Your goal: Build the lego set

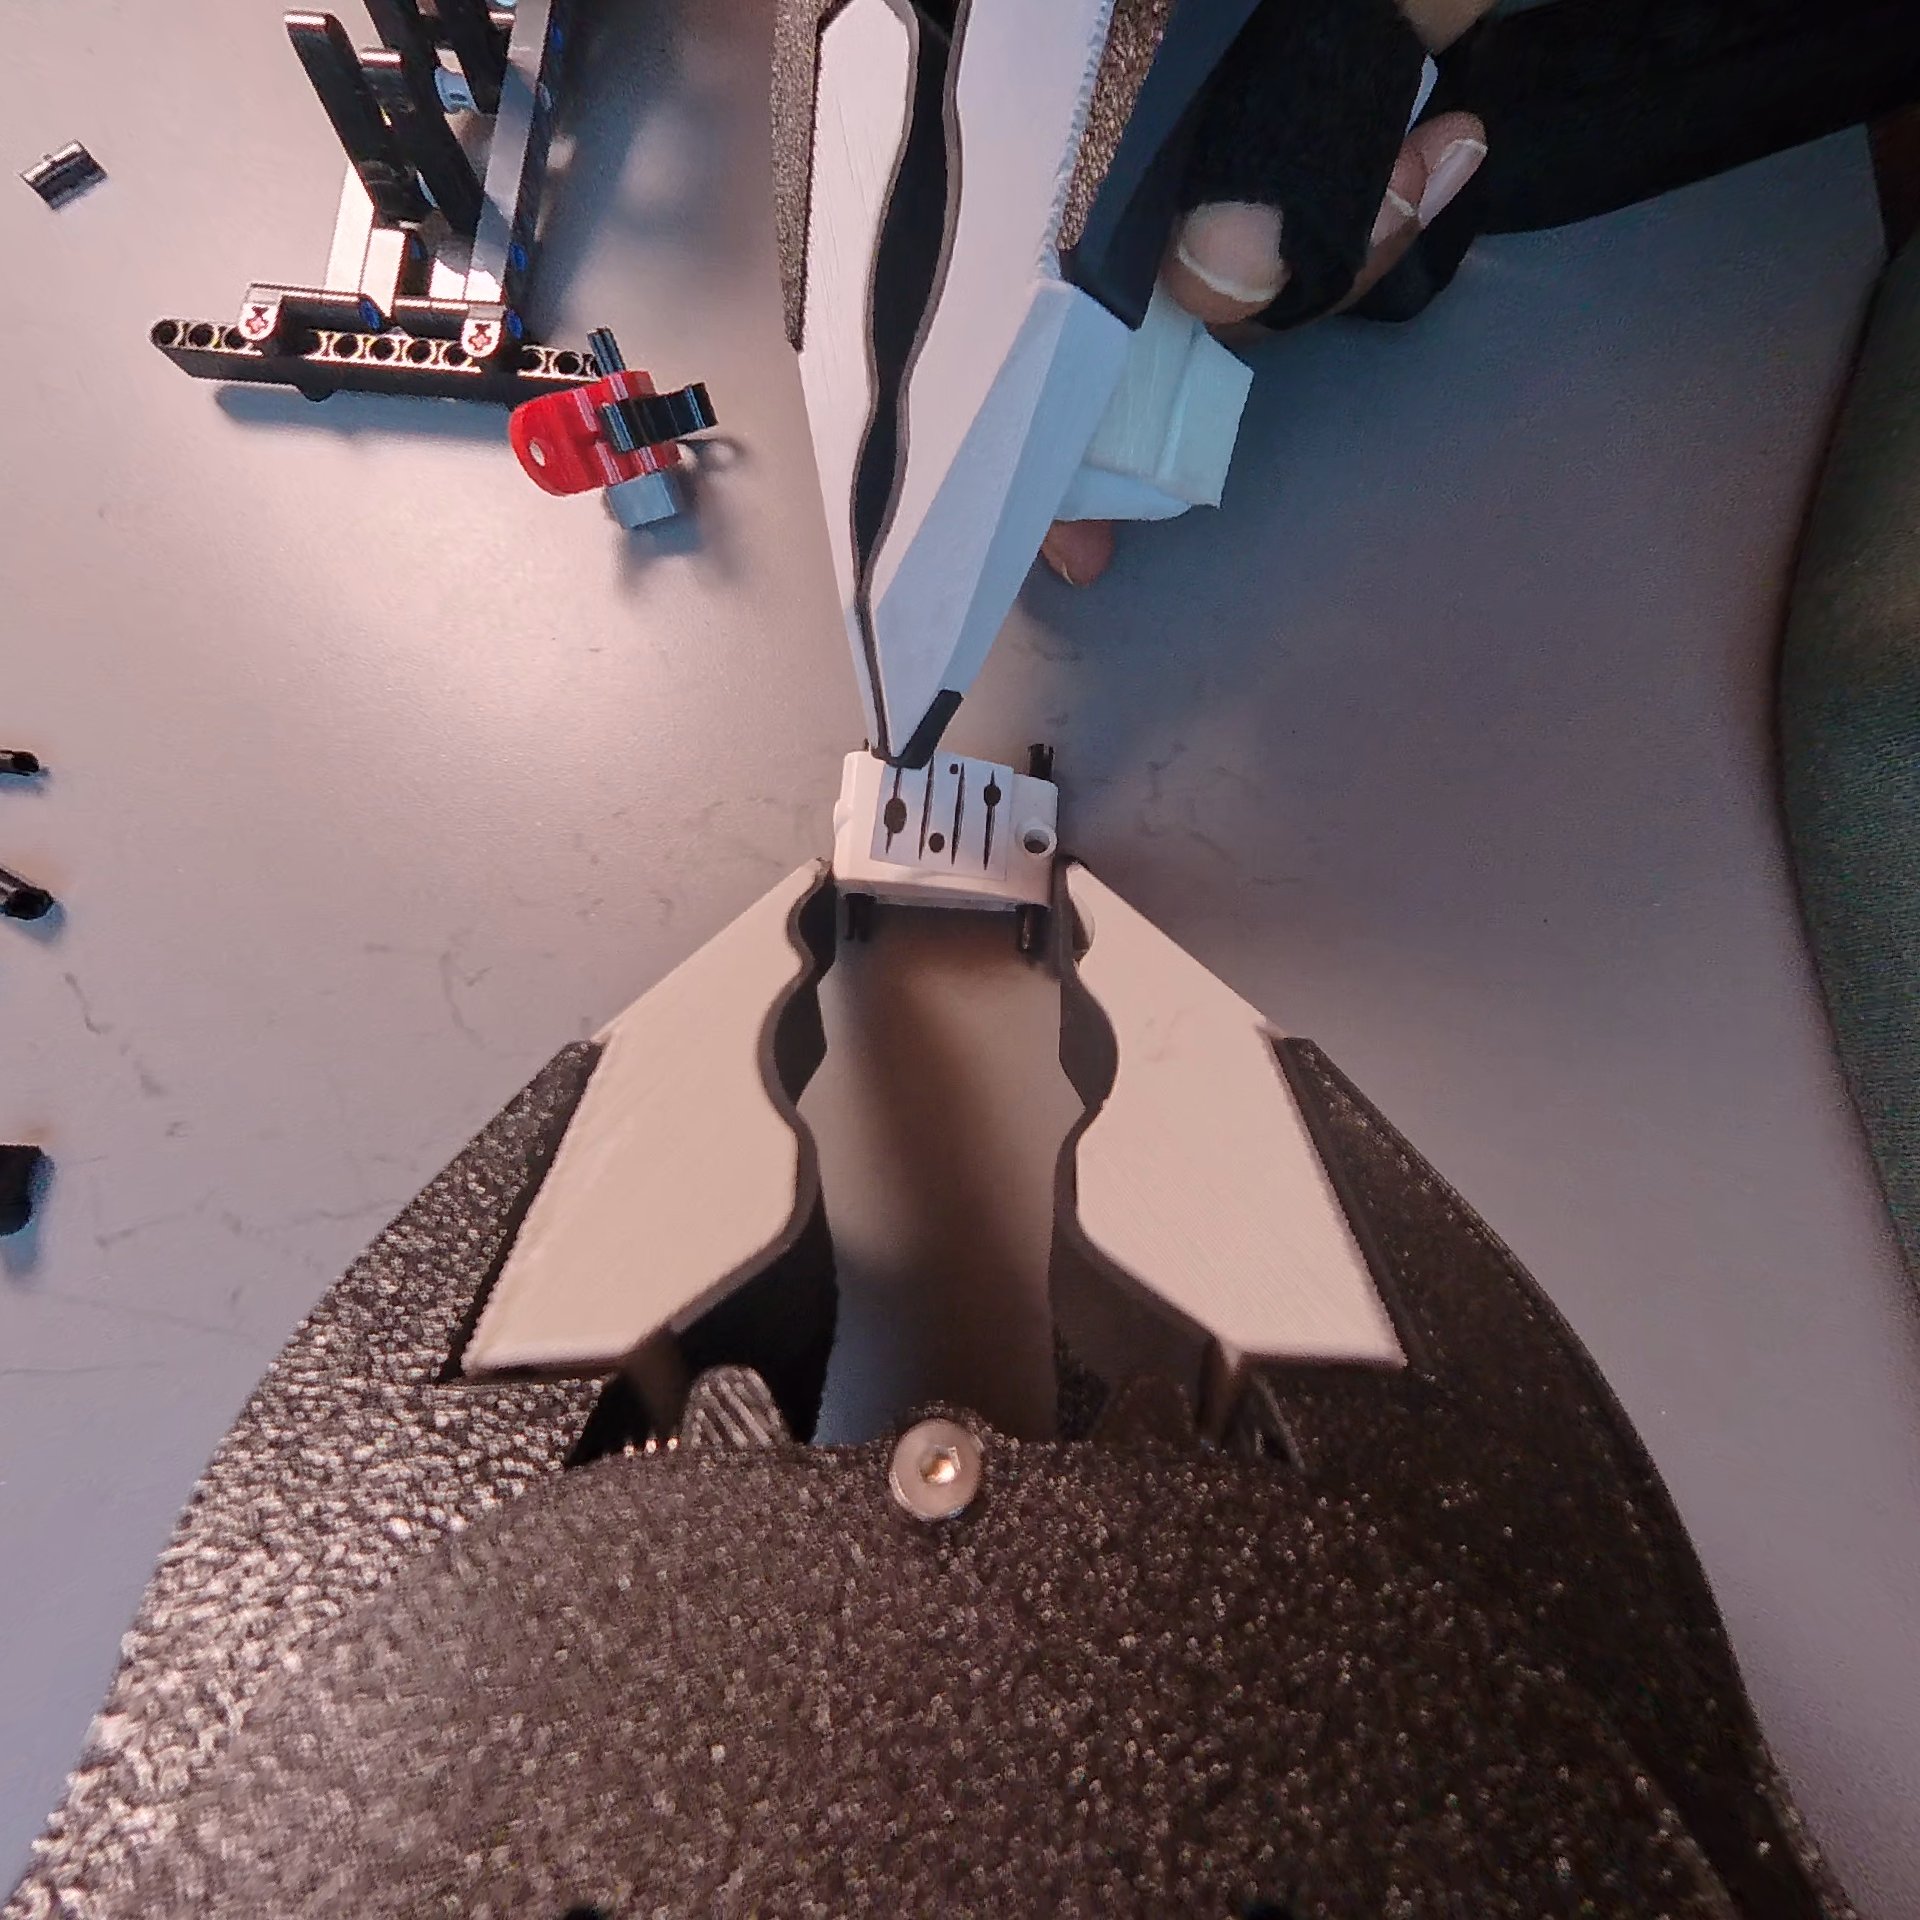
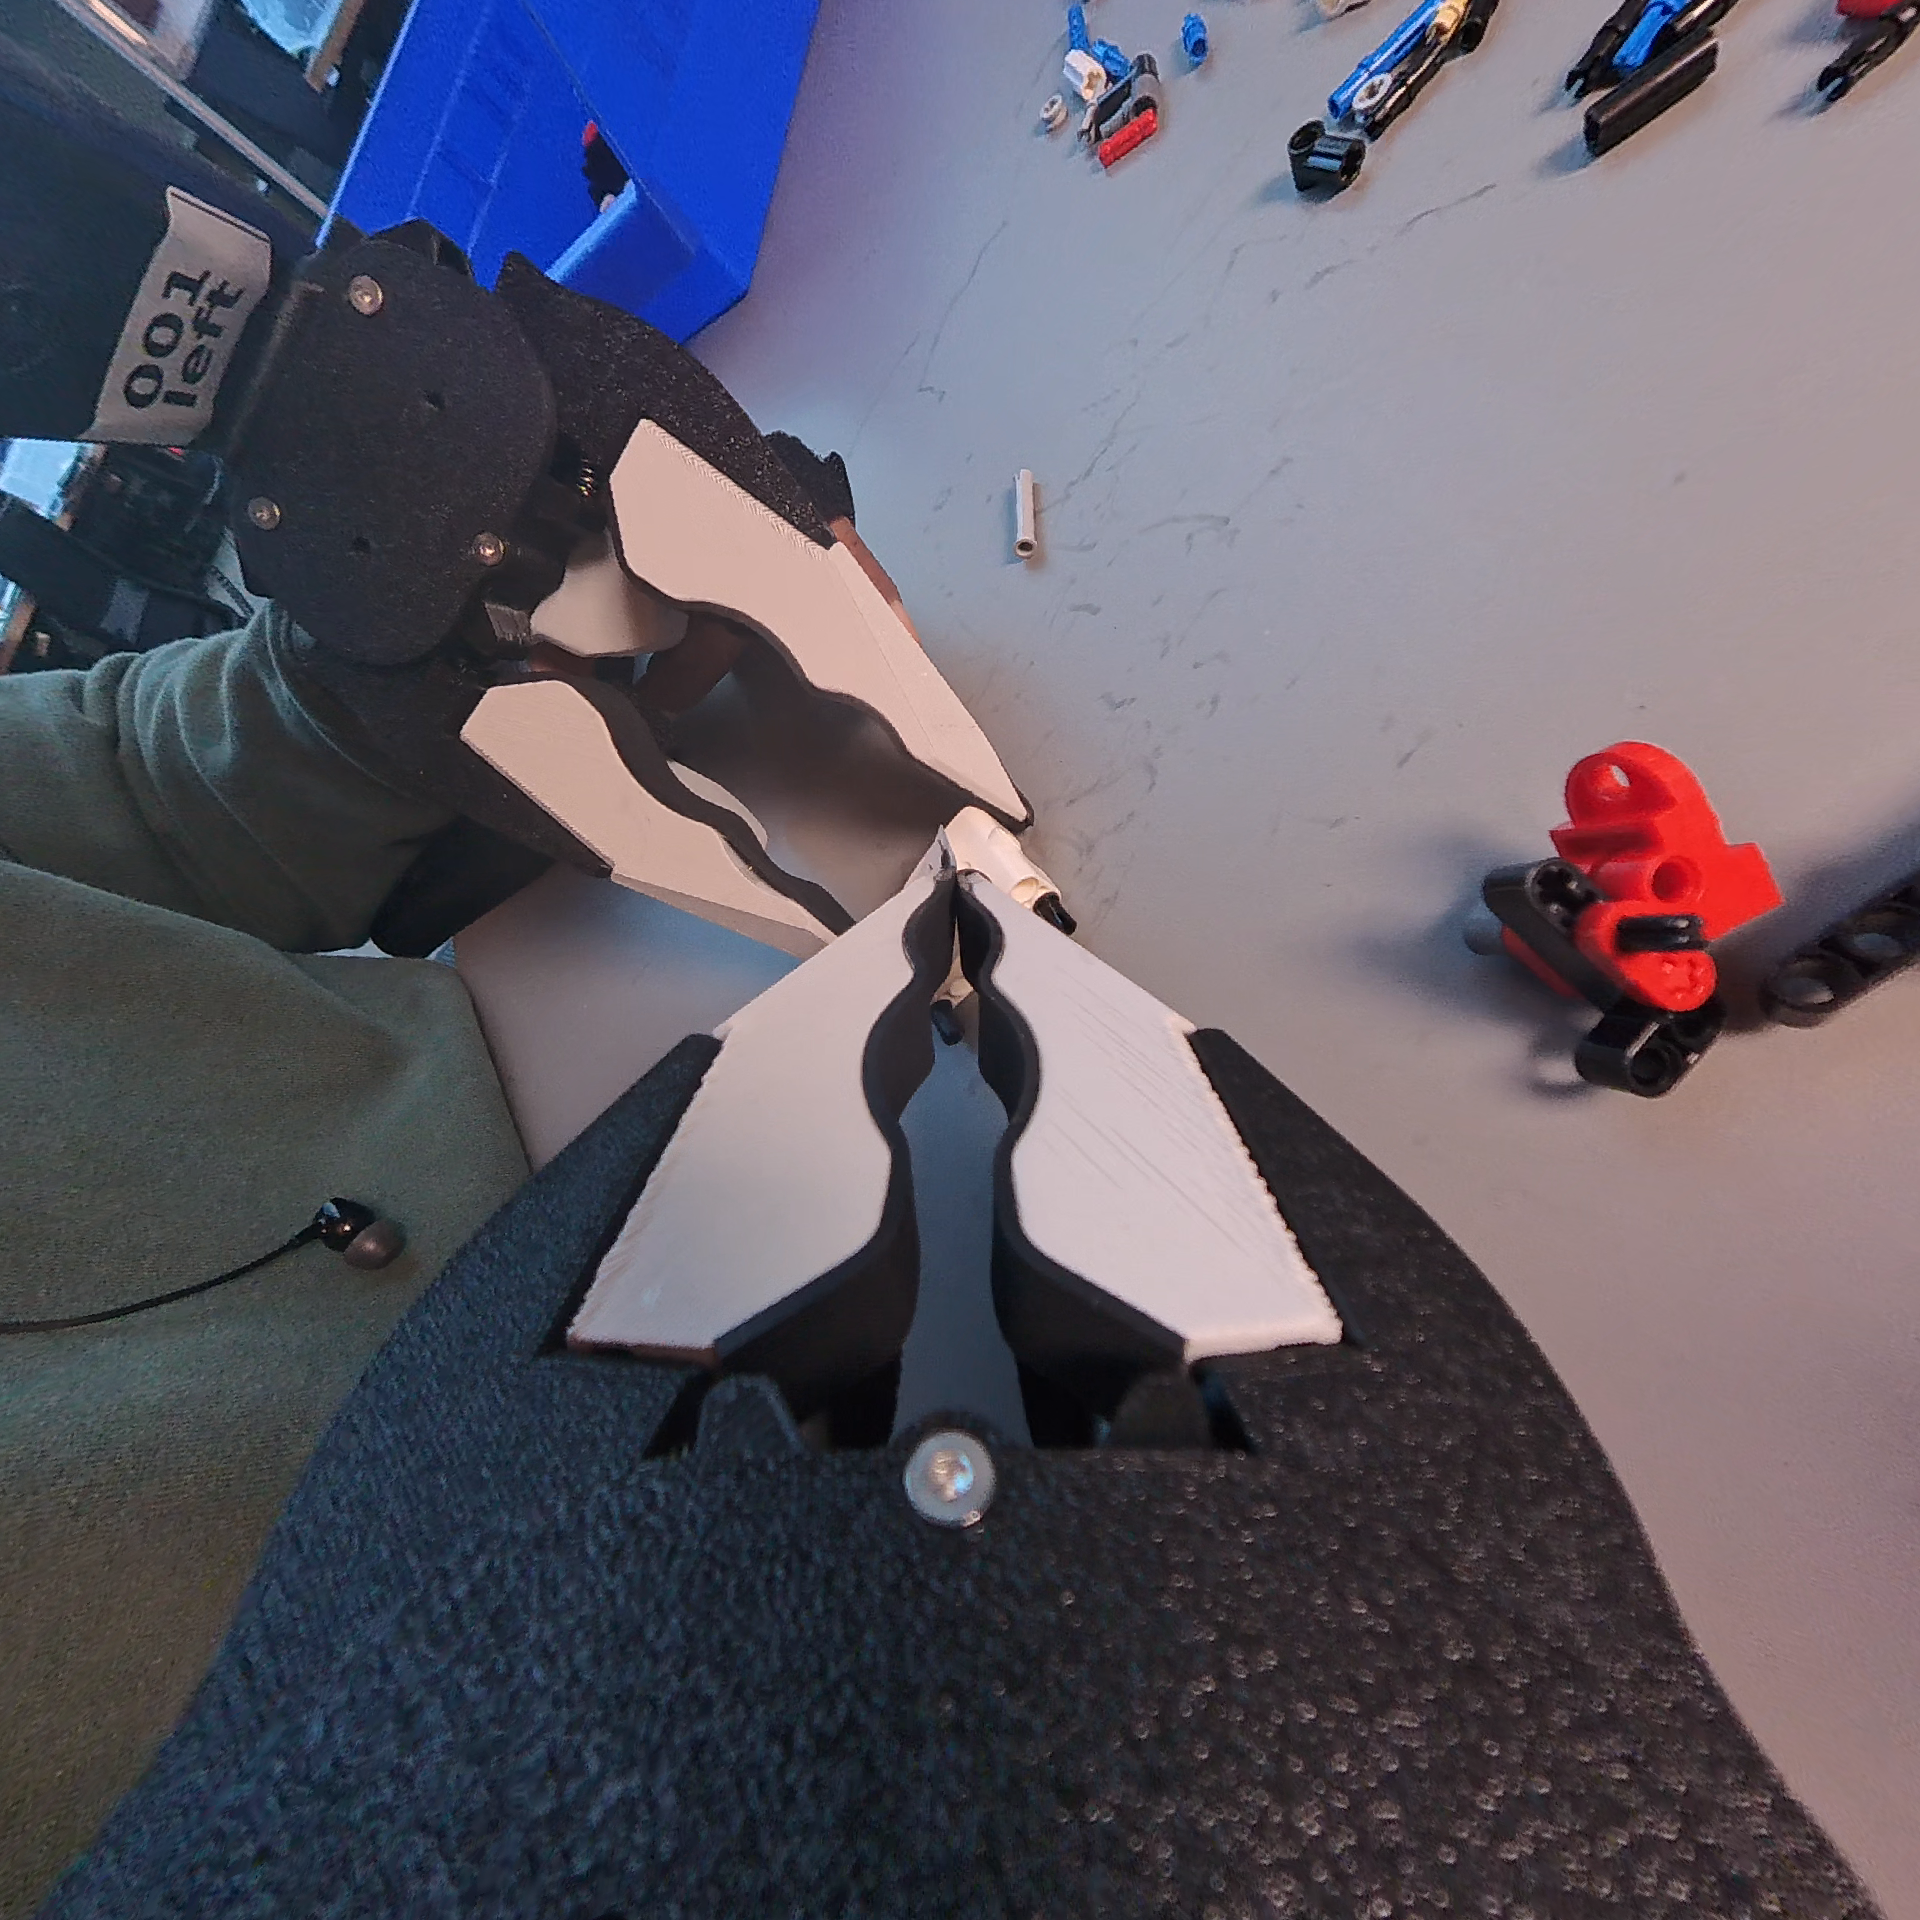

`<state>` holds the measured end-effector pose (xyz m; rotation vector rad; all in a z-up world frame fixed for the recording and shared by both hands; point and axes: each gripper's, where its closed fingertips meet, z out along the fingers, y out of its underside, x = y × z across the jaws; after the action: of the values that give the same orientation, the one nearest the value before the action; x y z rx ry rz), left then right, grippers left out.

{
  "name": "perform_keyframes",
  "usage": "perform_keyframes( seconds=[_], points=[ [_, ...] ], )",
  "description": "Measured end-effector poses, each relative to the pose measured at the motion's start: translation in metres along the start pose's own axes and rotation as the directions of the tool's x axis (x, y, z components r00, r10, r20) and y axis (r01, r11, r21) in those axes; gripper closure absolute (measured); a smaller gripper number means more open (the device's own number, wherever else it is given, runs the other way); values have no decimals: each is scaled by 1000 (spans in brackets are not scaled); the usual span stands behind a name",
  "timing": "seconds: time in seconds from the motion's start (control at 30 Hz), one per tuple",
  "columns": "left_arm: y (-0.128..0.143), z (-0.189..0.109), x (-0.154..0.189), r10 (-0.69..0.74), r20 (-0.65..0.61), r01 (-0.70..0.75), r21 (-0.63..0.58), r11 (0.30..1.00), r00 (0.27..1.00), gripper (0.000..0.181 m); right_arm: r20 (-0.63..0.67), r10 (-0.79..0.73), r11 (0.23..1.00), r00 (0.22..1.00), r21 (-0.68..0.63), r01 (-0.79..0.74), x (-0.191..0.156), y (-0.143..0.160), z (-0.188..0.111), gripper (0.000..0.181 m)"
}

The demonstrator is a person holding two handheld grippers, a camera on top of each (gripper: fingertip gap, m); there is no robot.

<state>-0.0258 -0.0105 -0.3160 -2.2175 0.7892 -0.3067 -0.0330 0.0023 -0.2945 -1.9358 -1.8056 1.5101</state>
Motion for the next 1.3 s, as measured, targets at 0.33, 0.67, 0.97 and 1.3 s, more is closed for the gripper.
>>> perform_keyframes(
  seconds=[0.33, 0.67, 0.97, 1.3],
  points=[
    [0, 0, 0, -5, -3, 5, -1, 1000, 1000, 140, 40, 19, 1000, 999, 12, -20, -7, 0, 1, 181],
    [1, 0, -1, -20, -8, 20, -3, 1000, 1000, 141, 155, -68, 994, 986, 93, 54, -32, -17, -14, 181],
    [1, 0, -1, -16, -1, 16, -2, 1000, 1000, 141, 165, 47, 997, 985, 50, -56, -15, -10, -9, 181],
    [-5, -2, -2, -11, 3, 11, 33, 999, 1000, 130, 219, 120, 991, 968, 35, -130, -14, -7, -9, 181]
  ],
)
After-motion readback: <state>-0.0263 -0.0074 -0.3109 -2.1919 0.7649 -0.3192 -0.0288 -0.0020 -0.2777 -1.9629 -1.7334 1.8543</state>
